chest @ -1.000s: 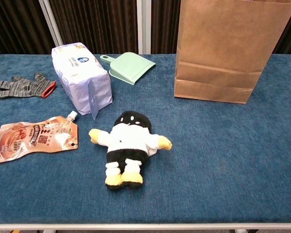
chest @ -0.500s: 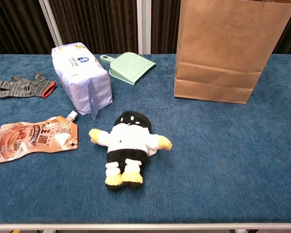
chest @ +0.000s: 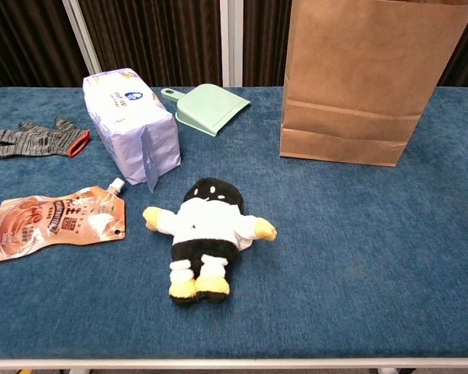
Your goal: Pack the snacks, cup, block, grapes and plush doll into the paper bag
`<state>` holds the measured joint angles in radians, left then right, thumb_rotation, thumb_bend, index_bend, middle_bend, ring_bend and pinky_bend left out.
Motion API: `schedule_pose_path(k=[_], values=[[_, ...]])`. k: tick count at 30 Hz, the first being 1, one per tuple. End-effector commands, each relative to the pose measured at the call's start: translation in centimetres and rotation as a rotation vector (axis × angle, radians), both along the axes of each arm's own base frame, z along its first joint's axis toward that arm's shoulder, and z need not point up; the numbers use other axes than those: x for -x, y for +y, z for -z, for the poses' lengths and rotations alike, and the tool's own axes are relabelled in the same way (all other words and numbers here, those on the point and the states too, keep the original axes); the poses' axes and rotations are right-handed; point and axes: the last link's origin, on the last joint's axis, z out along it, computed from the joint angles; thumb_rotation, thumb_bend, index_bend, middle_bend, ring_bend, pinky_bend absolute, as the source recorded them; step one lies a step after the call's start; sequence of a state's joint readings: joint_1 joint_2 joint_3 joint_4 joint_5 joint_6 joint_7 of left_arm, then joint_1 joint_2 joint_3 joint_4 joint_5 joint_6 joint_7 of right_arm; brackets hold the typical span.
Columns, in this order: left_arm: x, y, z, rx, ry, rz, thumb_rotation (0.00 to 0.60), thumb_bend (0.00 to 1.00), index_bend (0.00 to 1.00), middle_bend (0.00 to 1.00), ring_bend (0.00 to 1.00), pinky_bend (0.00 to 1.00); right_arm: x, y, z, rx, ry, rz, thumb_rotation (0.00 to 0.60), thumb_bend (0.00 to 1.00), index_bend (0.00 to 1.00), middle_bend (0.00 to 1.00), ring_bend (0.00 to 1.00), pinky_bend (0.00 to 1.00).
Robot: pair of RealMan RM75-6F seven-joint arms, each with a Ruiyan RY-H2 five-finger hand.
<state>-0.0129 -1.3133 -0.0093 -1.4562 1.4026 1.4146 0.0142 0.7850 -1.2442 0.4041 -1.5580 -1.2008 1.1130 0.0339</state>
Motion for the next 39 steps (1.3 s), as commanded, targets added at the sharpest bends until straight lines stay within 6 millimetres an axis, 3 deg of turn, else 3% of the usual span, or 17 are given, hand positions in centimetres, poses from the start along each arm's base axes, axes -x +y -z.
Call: schedule_pose_path(k=[1,8,11,15,21,29,39], values=[[0.0,0.0,0.0,0.0,0.001,0.002,0.6,0.12,0.27,0.16,0.11,0.13,-1.7,2.9,-0.8,0.005,-0.077,-0.155,0.6,0.0,0.0,0.07,0.0,0.05],[-0.4,0.1,-0.1,-0.002,0.006,0.018,0.6,0.12,0.27,0.16,0.11,0.13,-3.5,8.0,1.1,-0.119,0.004,-0.359,0.6,0.0,0.0,0.14,0.0,0.05],[-0.4,0.2,-0.2,-0.007,0.008,0.019,0.6,0.12,0.27,0.16,0.11,0.13,-3.8,10.1,2.8,-0.203,0.079,-0.419,0.6,0.0,0.0,0.14,0.0,0.06],[-0.5,0.3,-0.2,-0.012,0.009,0.026,0.6,0.12,0.27,0.16,0.11,0.13,-3.2,11.9,5.9,-0.337,0.23,-0.439,0.6,0.0,0.0,0.15,0.0,0.15],[-0.7,0.4,-0.3,-0.019,0.01,0.036,0.6,0.12,0.27,0.16,0.11,0.13,-1.3,12.2,12.3,-0.468,0.505,-0.416,0.6,0.0,0.0,0.15,0.0,0.16],[-0.7,0.3,-0.5,-0.031,0.004,0.027,0.6,0.12,0.27,0.16,0.11,0.13,-1.8,12.1,19.4,-0.529,0.673,-0.421,0.6,0.0,0.0,0.07,0.0,0.04],[-0.2,0.0,-0.6,-0.03,0.003,0.007,0.6,0.12,0.27,0.16,0.11,0.13,-2.1,13.0,24.3,-0.519,0.784,-0.468,0.6,0.0,0.0,0.04,0.0,0.0]])
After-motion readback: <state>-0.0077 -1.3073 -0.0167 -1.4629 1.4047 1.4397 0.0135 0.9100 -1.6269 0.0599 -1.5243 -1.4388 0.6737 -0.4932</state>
